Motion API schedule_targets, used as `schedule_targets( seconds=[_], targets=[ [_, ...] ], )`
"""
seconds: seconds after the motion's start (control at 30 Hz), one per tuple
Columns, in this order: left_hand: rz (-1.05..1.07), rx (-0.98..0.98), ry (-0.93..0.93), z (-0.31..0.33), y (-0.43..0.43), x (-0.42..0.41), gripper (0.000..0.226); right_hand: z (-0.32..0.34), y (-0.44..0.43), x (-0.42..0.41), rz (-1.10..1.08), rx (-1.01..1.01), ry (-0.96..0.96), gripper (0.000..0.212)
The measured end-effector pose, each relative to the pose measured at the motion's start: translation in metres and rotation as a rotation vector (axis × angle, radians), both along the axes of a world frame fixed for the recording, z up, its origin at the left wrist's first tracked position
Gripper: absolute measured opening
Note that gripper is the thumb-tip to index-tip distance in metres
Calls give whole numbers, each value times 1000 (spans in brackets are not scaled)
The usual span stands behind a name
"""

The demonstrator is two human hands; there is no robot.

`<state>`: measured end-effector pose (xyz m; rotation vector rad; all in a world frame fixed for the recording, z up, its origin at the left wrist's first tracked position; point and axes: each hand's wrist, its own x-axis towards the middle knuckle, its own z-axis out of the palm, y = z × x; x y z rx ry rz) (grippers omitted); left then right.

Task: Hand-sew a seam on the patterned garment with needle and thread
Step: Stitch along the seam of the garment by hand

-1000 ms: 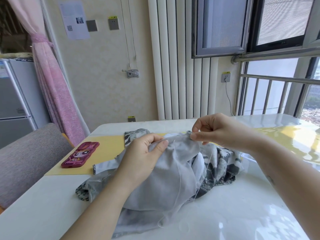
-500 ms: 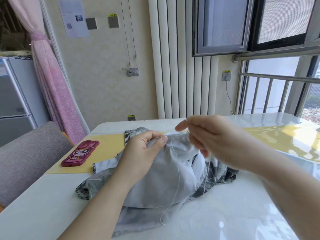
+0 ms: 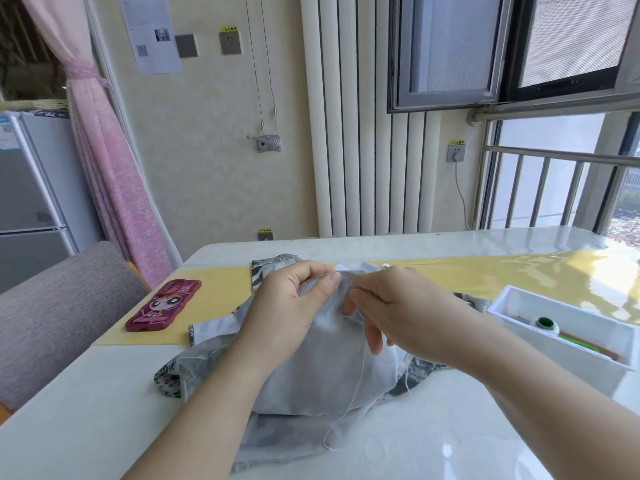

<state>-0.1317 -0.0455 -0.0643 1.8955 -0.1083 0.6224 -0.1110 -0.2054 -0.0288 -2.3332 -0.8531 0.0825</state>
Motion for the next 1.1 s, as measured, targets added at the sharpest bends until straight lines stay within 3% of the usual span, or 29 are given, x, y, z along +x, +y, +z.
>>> schedule_targets(
  seconds=[0.37,0.8,1.1],
  targets=[
    [15,1,-1,0,-2,0,7,-1,0,2,-16,-16,-17,31],
    [119,146,-104,-3,-5,-3,8,-4,5,6,-20,11,9,31],
    [75,192,-145,-3,-11,-5,14,-2,7,9,24,145,127,30]
  ],
)
